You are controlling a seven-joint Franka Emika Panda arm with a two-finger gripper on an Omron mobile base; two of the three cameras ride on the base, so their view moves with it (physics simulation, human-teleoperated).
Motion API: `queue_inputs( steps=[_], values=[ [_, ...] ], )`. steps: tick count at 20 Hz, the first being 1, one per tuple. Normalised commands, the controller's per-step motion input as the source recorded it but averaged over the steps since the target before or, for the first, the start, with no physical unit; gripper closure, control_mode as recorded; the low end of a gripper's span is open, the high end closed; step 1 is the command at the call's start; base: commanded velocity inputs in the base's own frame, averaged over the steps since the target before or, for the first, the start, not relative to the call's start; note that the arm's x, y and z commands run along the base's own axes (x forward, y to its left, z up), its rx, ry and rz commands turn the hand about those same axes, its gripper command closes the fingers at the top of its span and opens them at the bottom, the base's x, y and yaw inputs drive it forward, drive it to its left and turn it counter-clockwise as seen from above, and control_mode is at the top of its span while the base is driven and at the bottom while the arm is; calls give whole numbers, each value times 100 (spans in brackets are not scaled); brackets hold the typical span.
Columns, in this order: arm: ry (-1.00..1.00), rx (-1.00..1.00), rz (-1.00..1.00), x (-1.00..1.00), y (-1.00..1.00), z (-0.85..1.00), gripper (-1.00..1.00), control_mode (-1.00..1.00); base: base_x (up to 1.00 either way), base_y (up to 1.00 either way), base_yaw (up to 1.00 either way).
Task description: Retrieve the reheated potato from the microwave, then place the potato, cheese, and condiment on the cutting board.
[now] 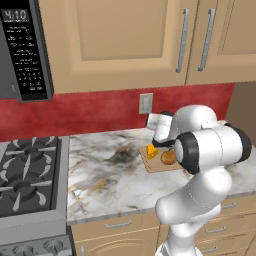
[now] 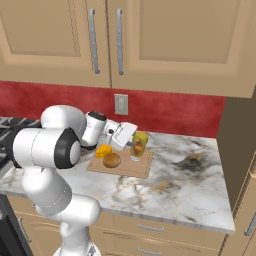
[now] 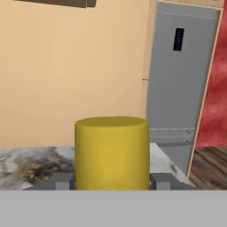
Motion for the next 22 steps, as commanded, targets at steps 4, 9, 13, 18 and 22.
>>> queue_inputs(
  steps=[4,9,13,18,22],
  values=[
    [0,0,0,0,0,-3,100,-100,0,0,0],
    [0,0,0,0,10,-10,100,-100,0,0,0],
    [0,0,2,0,16,-15,100,-100,0,0,0],
    [0,0,2,13,11,-21,100,-100,0,0,0],
    [0,-3,3,24,0,-26,100,-100,0,0,0]
  ],
)
